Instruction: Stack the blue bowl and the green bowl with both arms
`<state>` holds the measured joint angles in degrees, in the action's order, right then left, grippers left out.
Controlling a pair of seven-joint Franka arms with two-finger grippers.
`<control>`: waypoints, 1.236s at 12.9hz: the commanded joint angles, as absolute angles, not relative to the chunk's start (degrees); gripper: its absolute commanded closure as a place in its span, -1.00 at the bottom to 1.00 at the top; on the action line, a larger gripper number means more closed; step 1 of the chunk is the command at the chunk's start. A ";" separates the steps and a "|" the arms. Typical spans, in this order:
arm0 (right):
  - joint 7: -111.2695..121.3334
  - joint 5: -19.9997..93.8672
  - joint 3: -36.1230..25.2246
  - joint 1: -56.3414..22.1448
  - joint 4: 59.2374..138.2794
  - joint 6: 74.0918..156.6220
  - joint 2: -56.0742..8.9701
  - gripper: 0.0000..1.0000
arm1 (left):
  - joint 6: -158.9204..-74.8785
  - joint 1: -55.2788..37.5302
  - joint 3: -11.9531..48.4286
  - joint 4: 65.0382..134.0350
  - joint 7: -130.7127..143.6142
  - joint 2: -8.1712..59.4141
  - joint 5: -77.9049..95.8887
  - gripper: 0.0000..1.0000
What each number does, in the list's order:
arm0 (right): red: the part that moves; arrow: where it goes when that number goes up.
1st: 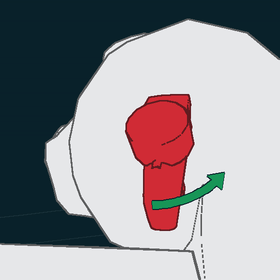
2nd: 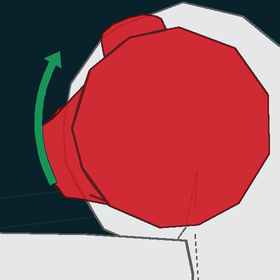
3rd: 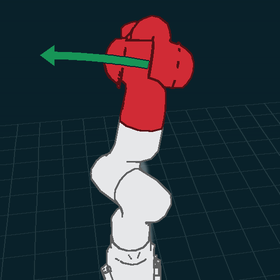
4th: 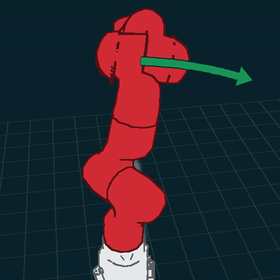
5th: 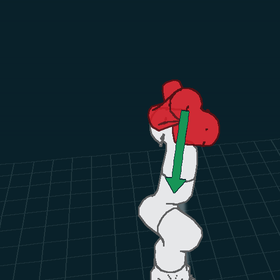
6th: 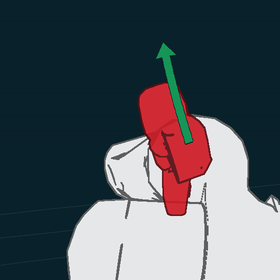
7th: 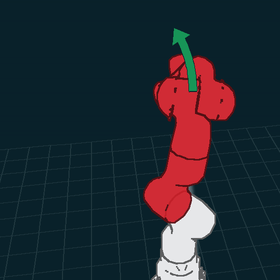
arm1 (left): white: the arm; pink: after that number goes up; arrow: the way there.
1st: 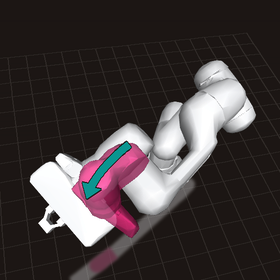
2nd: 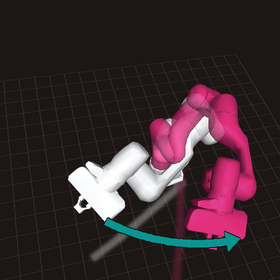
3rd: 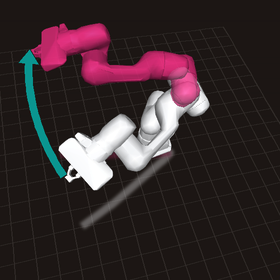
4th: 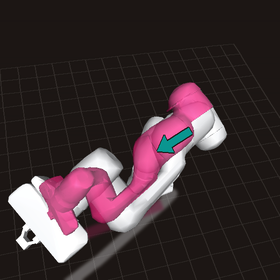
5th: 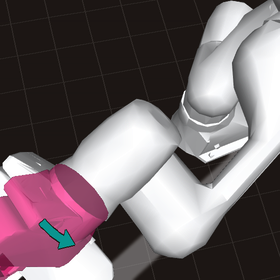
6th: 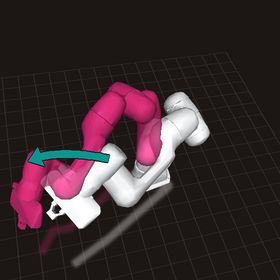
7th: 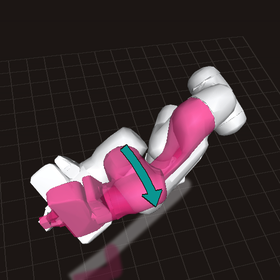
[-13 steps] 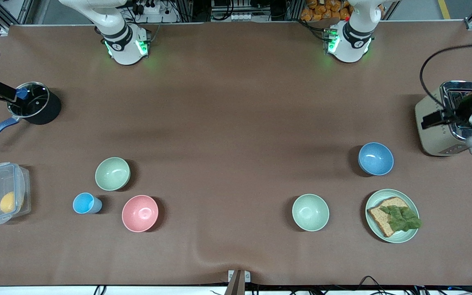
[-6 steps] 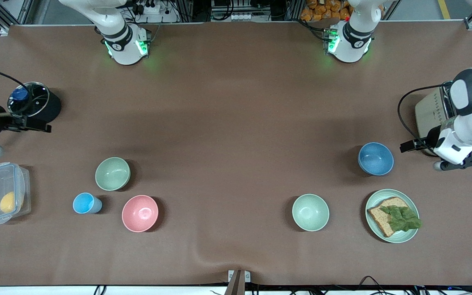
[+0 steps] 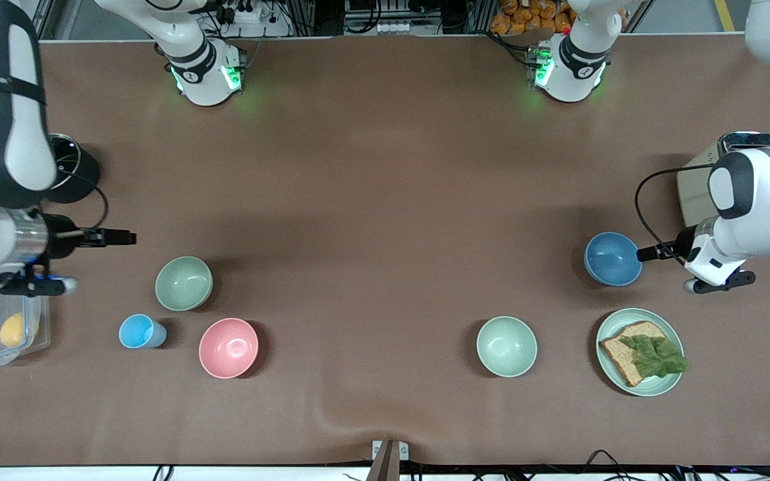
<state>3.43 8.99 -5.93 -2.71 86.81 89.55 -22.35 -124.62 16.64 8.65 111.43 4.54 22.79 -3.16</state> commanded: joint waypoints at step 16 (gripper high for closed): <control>-0.52 10.20 -10.19 -7.28 90.96 102.12 -25.82 -1.00 | -127.09 17.49 9.32 110.83 6.77 28.12 -3.60 0.54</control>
